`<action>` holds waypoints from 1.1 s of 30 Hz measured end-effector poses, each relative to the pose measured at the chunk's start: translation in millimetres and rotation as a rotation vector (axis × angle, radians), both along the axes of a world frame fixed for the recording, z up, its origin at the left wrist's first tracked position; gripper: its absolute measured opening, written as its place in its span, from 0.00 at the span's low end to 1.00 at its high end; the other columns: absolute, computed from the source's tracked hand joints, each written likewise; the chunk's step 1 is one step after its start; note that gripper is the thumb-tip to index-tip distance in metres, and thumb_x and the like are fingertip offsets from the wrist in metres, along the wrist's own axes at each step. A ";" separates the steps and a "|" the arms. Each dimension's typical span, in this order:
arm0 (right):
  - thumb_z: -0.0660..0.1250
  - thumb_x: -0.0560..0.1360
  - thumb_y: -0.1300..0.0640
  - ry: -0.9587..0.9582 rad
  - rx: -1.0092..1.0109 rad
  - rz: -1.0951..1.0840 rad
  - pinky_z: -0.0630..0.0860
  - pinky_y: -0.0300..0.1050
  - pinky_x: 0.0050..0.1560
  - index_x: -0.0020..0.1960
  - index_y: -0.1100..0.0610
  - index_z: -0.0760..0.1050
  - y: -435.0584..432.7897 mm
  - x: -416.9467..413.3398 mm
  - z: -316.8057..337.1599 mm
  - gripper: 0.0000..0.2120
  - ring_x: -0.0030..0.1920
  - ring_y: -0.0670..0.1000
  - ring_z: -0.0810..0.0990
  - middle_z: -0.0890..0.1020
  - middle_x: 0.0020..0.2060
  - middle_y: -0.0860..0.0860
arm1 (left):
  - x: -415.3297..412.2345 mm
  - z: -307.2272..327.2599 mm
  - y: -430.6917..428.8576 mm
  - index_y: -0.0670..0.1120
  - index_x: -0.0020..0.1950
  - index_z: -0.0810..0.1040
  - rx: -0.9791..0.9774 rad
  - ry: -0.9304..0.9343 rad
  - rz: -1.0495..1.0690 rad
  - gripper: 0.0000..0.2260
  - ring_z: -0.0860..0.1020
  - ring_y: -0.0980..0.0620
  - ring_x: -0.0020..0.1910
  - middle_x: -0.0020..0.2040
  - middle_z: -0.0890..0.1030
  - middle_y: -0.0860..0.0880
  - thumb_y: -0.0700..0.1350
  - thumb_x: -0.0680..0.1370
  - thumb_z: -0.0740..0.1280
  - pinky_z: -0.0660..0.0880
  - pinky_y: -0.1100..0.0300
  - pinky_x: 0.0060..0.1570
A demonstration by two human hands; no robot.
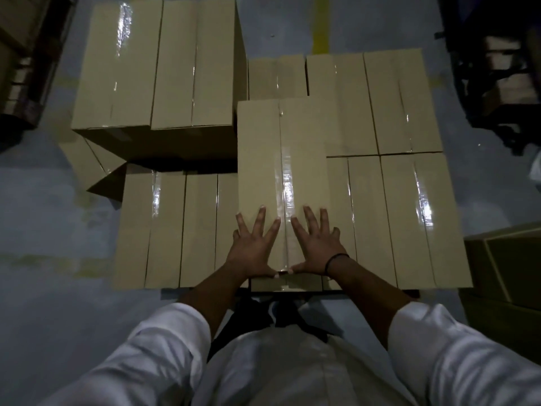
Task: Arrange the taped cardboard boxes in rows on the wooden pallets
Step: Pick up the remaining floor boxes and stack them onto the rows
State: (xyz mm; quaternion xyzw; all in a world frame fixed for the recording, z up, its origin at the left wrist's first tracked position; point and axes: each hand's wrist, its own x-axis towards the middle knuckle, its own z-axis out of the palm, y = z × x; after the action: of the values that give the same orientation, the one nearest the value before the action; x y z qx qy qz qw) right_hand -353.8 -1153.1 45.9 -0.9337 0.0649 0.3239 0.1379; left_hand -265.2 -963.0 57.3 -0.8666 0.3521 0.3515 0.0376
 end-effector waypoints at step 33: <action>0.67 0.81 0.51 -0.123 -0.107 -0.077 0.63 0.75 0.70 0.80 0.43 0.51 -69.9 185.5 -3.5 0.34 0.78 0.73 0.43 0.41 0.82 0.53 | 184.1 1.7 -56.1 0.51 0.83 0.57 -0.042 -0.240 0.167 0.40 0.58 0.35 0.79 0.83 0.53 0.45 0.42 0.76 0.75 0.69 0.39 0.72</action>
State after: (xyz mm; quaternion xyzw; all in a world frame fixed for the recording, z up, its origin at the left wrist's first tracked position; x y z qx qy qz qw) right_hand -168.3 -1223.0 42.4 -0.9547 0.1092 0.2566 0.1037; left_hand -81.0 -1019.1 59.0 -0.9292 0.2792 0.2400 0.0318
